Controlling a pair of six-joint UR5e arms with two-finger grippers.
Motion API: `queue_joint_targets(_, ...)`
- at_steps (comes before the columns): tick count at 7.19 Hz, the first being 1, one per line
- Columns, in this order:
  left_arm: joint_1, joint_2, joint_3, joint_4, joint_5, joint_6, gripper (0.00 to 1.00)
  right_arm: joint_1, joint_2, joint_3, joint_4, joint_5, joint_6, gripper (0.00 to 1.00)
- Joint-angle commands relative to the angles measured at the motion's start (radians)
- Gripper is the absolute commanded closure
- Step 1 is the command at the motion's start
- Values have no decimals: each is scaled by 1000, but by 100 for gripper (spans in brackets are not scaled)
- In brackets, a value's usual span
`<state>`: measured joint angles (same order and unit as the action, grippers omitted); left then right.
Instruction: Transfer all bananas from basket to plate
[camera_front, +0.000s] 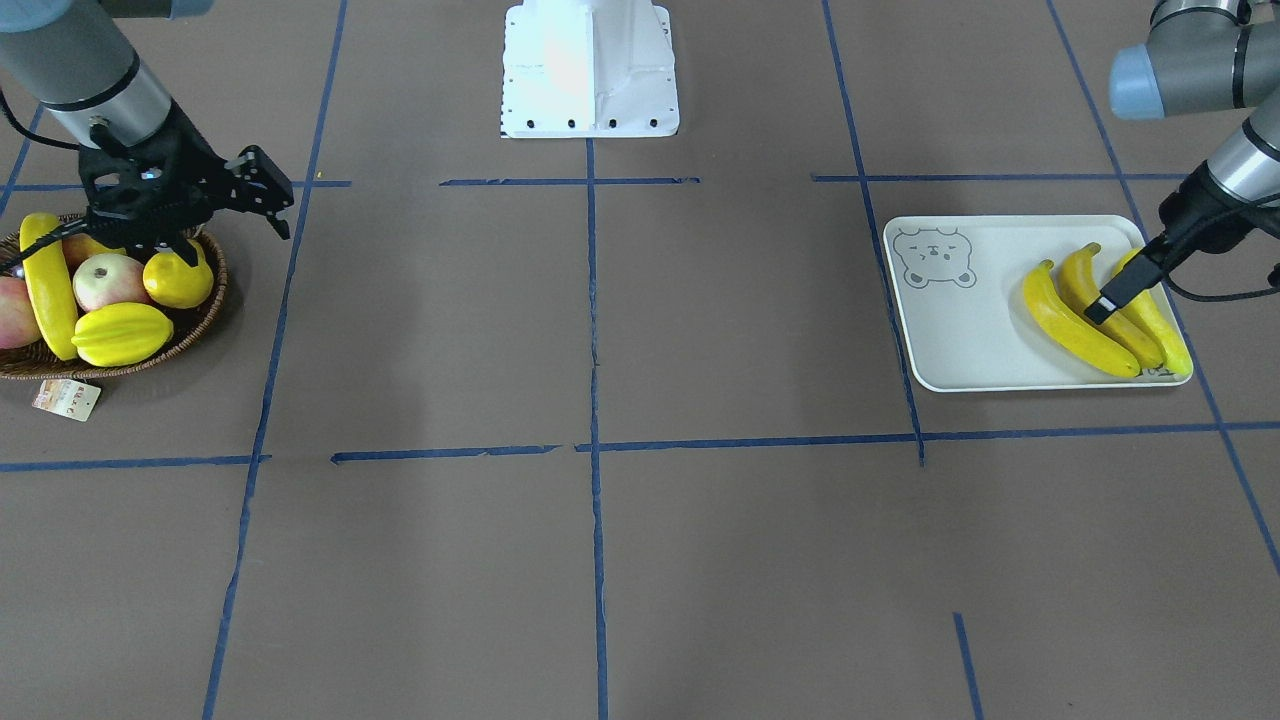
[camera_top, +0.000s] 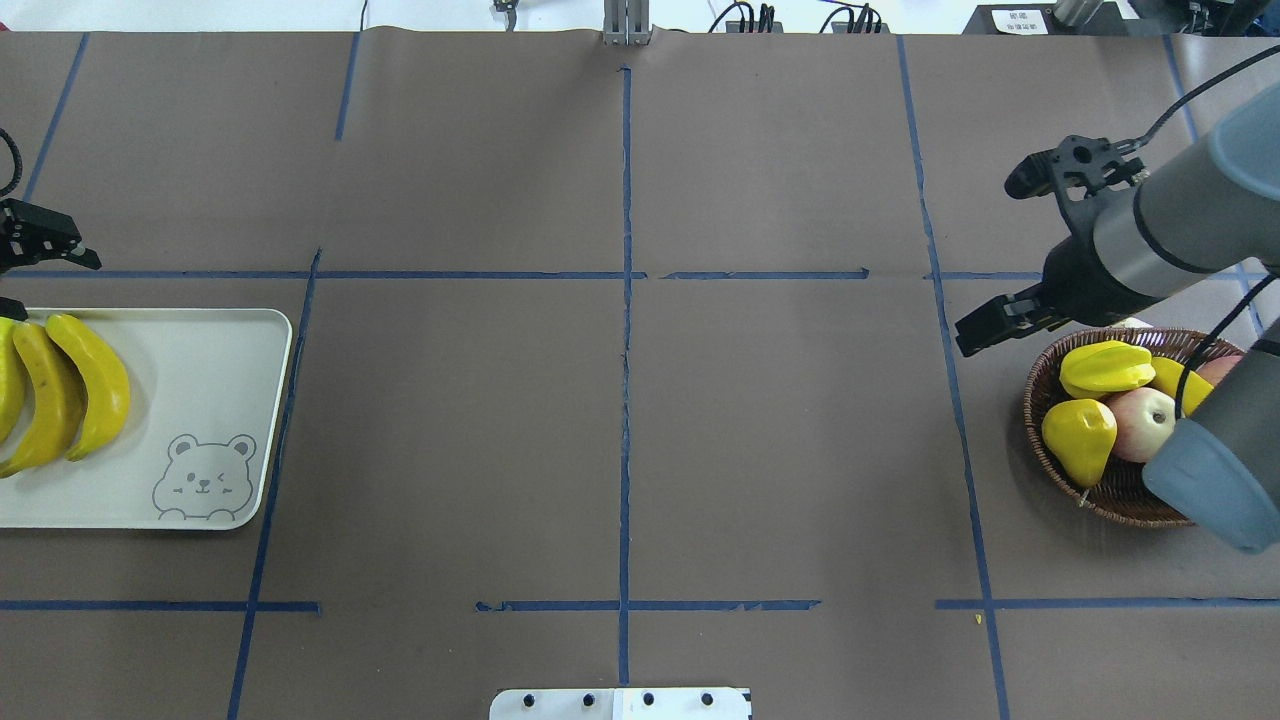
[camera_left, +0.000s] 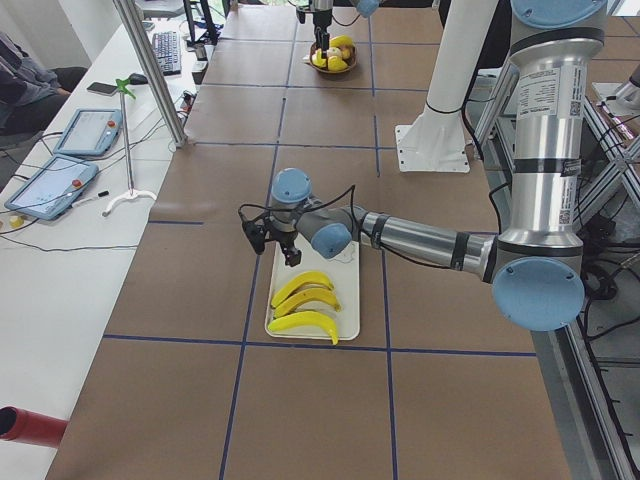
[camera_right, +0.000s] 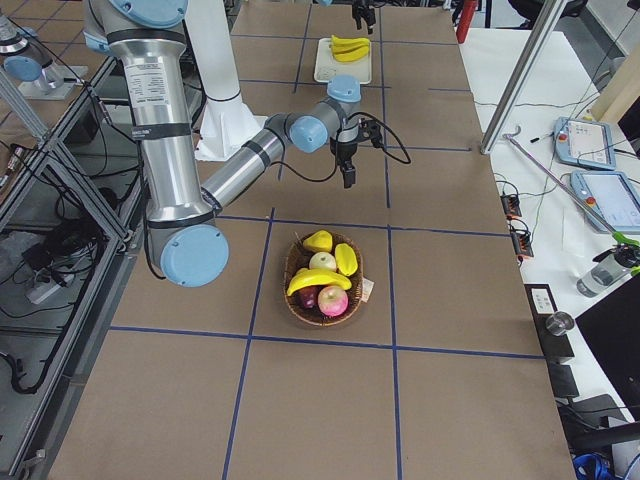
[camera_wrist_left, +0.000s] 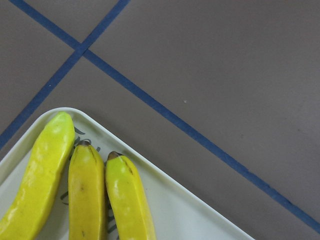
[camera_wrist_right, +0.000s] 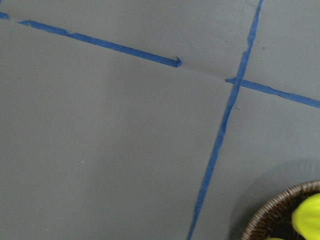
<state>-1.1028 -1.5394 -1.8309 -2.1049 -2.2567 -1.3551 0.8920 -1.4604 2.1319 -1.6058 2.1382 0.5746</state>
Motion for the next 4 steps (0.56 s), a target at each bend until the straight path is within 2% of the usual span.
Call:
queue_joint_targets(1,90,2,-117,11,-15,66,0,64,-186,67,27,5,-143,0)
queue_joint_targets(2,141,-1,-137,11,-4,68,0,68,-271,68,131,5,-131,0)
queue_joint_targets(3,212,-25,-136,13,2,68,0,68,-390,63,294,2,-105,1)
queue_joint_targets(4,216,-33,-137,11,23,67,0,68,-459,45,425,-7,-23,1)
